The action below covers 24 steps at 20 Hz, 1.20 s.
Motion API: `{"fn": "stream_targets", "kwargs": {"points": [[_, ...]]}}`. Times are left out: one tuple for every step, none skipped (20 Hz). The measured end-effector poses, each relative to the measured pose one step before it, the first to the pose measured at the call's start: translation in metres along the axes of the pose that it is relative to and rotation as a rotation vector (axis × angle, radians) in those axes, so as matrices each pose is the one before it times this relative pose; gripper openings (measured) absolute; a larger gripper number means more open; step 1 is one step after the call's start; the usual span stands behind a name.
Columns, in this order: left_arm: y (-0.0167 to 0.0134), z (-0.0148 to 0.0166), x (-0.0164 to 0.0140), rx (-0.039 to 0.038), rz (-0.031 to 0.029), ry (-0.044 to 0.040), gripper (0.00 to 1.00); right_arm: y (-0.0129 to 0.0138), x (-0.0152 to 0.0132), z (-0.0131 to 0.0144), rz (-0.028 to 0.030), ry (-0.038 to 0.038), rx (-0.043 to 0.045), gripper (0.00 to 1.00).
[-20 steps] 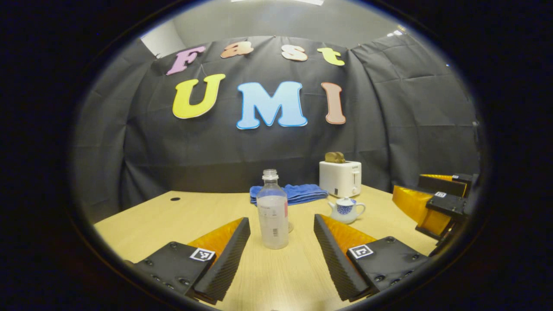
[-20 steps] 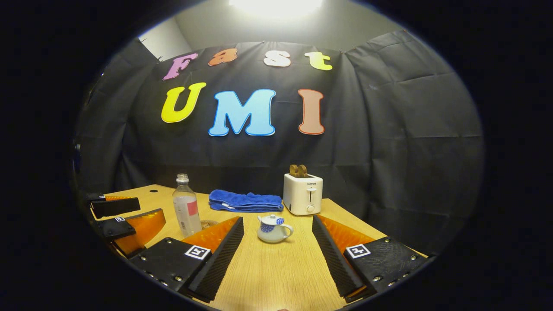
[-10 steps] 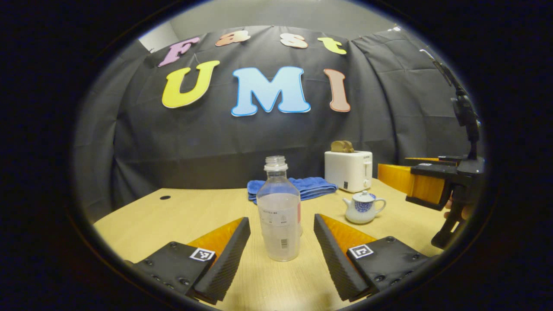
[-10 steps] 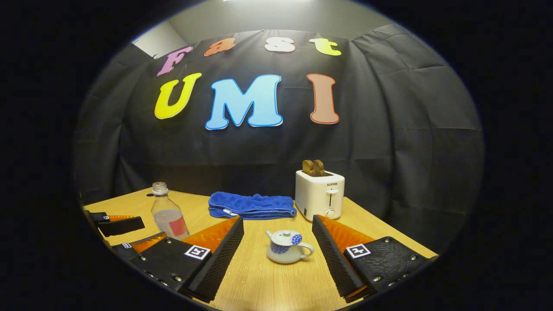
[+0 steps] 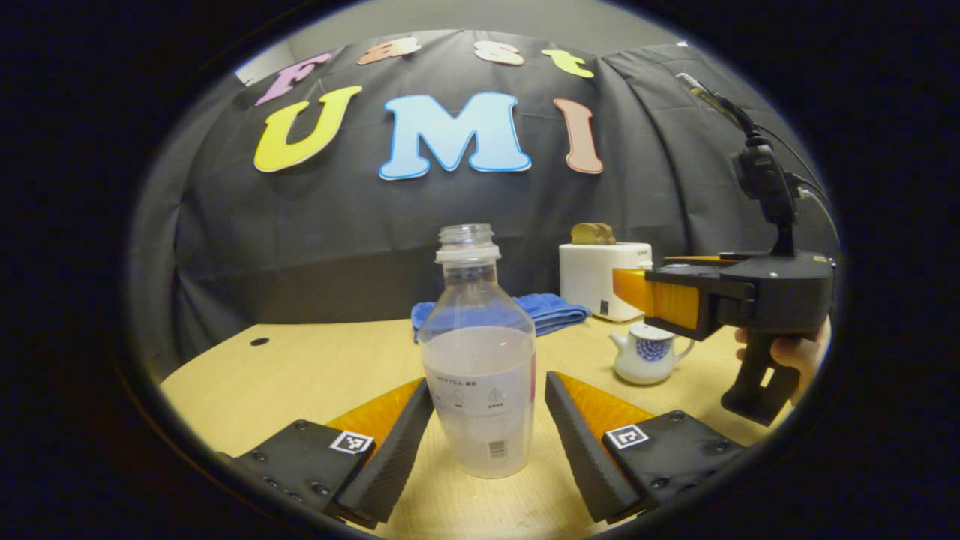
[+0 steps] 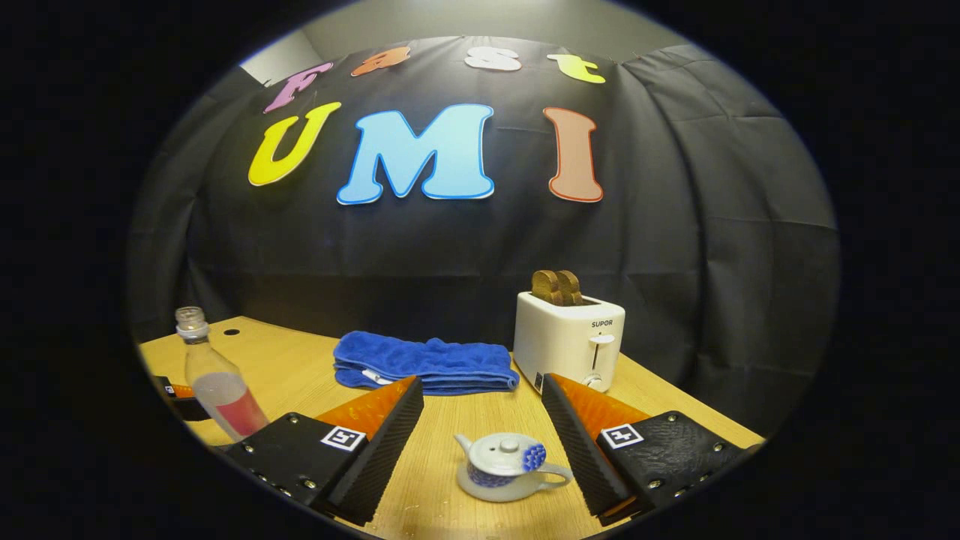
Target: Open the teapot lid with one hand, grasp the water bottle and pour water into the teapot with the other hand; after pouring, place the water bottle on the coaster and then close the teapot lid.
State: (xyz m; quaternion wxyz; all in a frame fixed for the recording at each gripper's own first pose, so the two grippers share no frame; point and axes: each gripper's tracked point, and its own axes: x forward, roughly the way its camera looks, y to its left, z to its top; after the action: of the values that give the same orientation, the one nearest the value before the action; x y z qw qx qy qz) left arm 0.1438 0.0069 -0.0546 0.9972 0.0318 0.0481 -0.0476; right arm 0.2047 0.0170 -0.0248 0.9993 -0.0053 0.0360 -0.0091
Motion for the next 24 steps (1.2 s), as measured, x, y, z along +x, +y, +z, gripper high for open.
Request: {"fn": "stream_targets", "kwargs": {"points": [[0.00039,0.00179,0.00159,0.01543,-0.00642,-0.00729,1.00,-0.00187,0.00725,-0.00315,-0.00657,0.00003,0.00488,0.98],[0.00104,0.00288,0.00300,0.01238,-0.00160,-0.00803,1.00,-0.00214,0.00615,-0.00104,-0.00752,-0.00294,-0.00006,0.98],[0.00177,-0.00033,0.00309,0.01365,-0.00216,-0.00279,0.99,-0.00297,0.00634,-0.00283,-0.00638,0.00076,-0.00601,0.98],[-0.00017,0.00152,0.00248,0.00458,-0.00735,0.00112,0.96,-0.00351,0.00503,-0.00341,-0.01020,0.00505,-0.00556,0.98],[0.00022,-0.00093,0.00132,-0.00592,-0.01094,-0.00199,0.92,-0.00341,0.00375,-0.00491,-0.00965,0.01112,0.00041,0.98],[-0.00027,0.00052,0.00217,-0.00674,-0.00631,0.00654,0.91,-0.00157,0.00241,-0.00283,-0.00294,0.00990,0.00957,0.98],[0.00214,-0.00131,-0.00042,-0.01132,-0.00572,0.00517,0.89,0.00085,0.00177,-0.00385,0.00299,0.01159,0.01038,0.98],[0.00384,-0.00044,0.00063,-0.01724,0.00155,0.00042,0.88,0.00023,0.00112,-0.00273,-0.00056,0.01094,0.00638,0.98],[0.00578,0.00134,-0.00311,-0.01538,0.00299,-0.00610,0.87,0.00098,0.00090,-0.00426,0.00086,0.00744,-0.00230,0.98],[0.00457,0.00259,-0.00283,-0.01355,0.00427,-0.00718,0.87,0.00231,0.00126,-0.00283,0.00372,0.00234,-0.01008,0.91],[0.00524,0.00202,-0.00477,-0.01759,0.00660,-0.01205,0.87,0.00060,0.00114,-0.00145,-0.00243,0.00132,-0.01674,0.89],[0.00565,0.00585,-0.00480,-0.02228,0.00665,-0.02098,0.87,0.00137,0.00119,-0.00234,0.00233,0.00297,-0.01215,0.89],[0.00404,0.00459,-0.00578,-0.01807,0.00864,-0.01749,0.87,0.00221,-0.00029,-0.00299,-0.00068,0.00893,0.00306,0.88],[0.00355,0.00525,-0.00287,-0.01775,0.00186,-0.01938,0.86,0.00036,0.00284,-0.00404,0.00131,0.01064,0.01210,0.82],[0.00043,0.00361,-0.00138,-0.00628,0.00235,-0.00972,0.86,0.00045,0.00239,-0.00135,-0.00248,0.01066,0.01466,0.77],[0.00100,0.00495,-0.00088,0.00032,-0.00026,-0.00977,0.86,-0.00138,0.00234,-0.00312,-0.00387,0.01253,0.00931,0.75],[0.00168,0.00115,-0.00042,0.00169,0.00402,-0.00660,0.86,-0.00182,0.00249,-0.00261,-0.00754,0.01476,0.01075,0.75],[0.00145,0.00119,0.00023,0.00059,-0.00065,-0.00057,0.86,0.00161,0.00147,-0.00430,0.00846,0.01537,0.00720,0.75],[-0.00018,-0.00328,0.00041,-0.00434,-0.00187,0.00514,0.86,-0.00776,0.00460,-0.00196,-0.03355,0.00765,-0.00238,0.75],[-0.00233,-0.00264,0.00091,-0.01053,-0.01036,0.01099,0.86,-0.00016,-0.00185,0.00192,0.00067,-0.00500,-0.00892,0.58],[-0.00094,-0.00077,-0.00018,-0.01413,-0.00753,0.00402,0.86,-0.00084,-0.00040,0.00047,-0.00724,0.00537,-0.00463,0.55],[-0.00116,0.00085,-0.00002,-0.01176,-0.00740,0.00097,0.87,0.00170,0.00054,-0.00037,0.00251,-0.00644,0.00381,0.55],[-0.00072,-0.00218,-0.00006,-0.00289,-0.00113,0.00162,0.86,-0.00247,0.00037,0.00125,-0.01846,-0.00045,-0.00071,0.55],[0.00096,-0.00003,0.00030,0.00087,0.00341,0.00274,0.86,0.00089,-0.00076,0.00052,-0.00732,-0.00397,-0.00777,0.33]]}}
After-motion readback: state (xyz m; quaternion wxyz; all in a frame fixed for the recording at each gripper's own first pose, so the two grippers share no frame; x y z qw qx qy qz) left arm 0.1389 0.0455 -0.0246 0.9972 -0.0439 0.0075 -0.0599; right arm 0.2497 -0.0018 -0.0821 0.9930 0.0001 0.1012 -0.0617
